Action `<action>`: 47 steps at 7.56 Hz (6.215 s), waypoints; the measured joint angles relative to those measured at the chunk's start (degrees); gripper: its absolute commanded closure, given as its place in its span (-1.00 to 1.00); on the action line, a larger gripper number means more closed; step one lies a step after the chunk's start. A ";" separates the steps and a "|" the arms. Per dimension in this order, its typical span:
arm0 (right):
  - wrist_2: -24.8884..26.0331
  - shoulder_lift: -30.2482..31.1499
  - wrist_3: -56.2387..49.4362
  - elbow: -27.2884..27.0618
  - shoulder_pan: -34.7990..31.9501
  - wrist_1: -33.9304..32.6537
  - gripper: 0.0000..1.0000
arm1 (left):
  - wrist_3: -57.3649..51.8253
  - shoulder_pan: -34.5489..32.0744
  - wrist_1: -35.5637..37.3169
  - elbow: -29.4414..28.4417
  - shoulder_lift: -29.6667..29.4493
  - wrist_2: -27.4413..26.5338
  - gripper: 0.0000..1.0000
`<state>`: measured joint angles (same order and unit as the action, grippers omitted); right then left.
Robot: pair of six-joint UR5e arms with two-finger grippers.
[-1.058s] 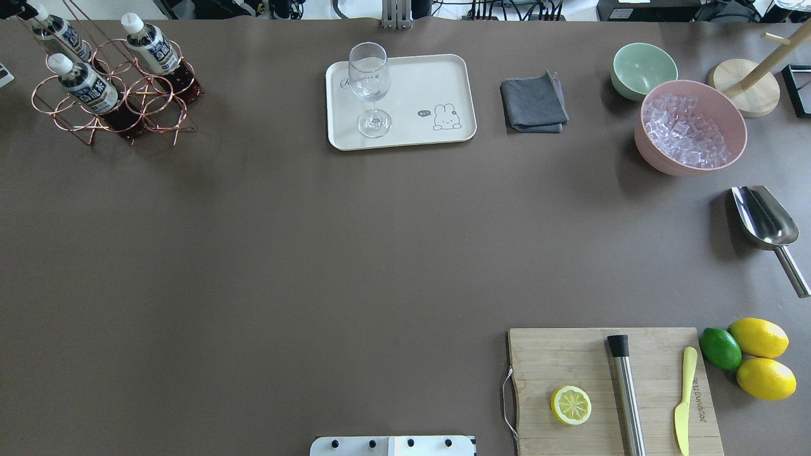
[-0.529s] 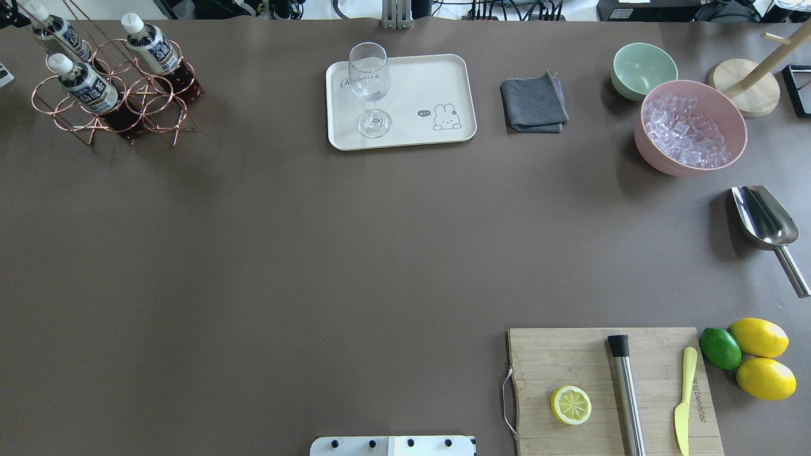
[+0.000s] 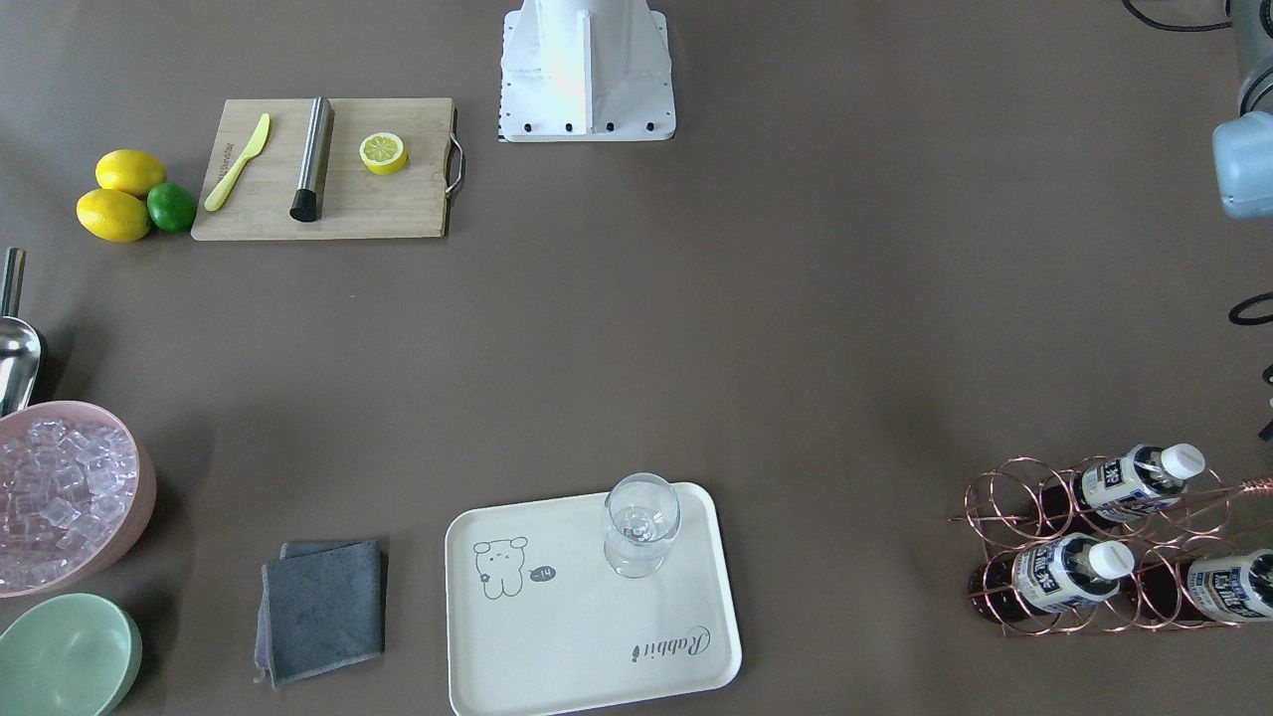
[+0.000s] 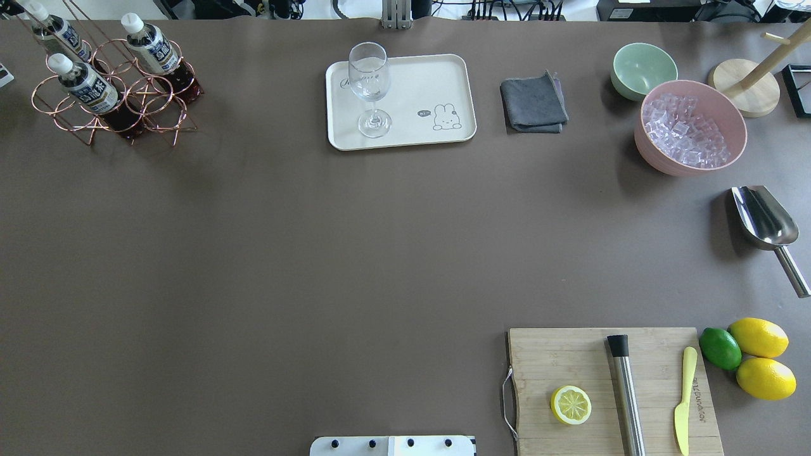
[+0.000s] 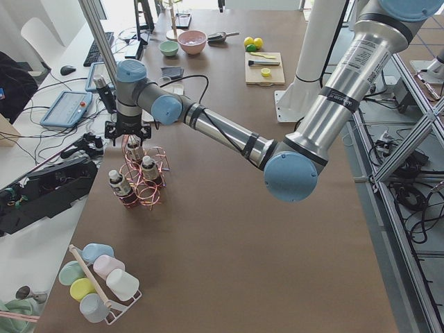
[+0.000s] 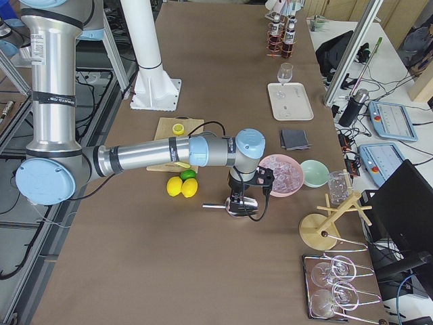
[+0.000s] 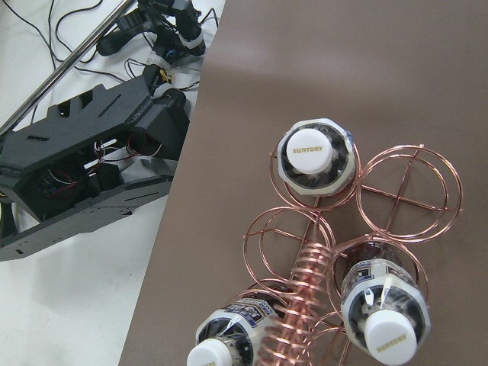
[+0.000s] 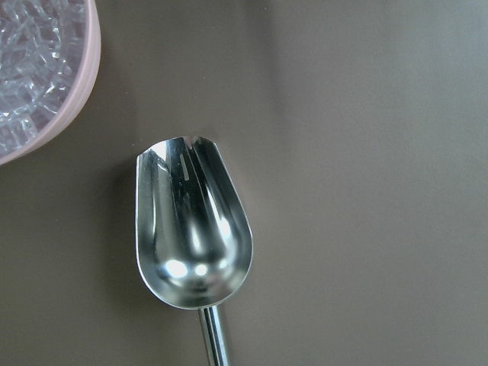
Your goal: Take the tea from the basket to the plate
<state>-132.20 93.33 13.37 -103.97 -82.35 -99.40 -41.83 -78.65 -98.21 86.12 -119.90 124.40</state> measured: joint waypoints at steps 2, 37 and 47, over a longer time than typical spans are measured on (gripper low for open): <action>0.01 0.00 -0.01 0.00 0.00 0.00 -1.00 | -0.23 -0.48 -0.01 -1.52 -1.70 0.22 -0.68; -0.07 0.18 -0.01 0.44 0.00 -0.13 -1.00 | 18.93 16.11 30.32 26.99 -11.24 15.69 1.00; -0.07 0.18 -0.01 0.44 -0.04 -0.09 -1.00 | 47.15 25.88 16.63 32.43 -11.34 18.61 1.00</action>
<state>-132.27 93.51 13.36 -103.54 -82.40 -99.49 5.32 -52.77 -81.59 118.55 -131.23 143.01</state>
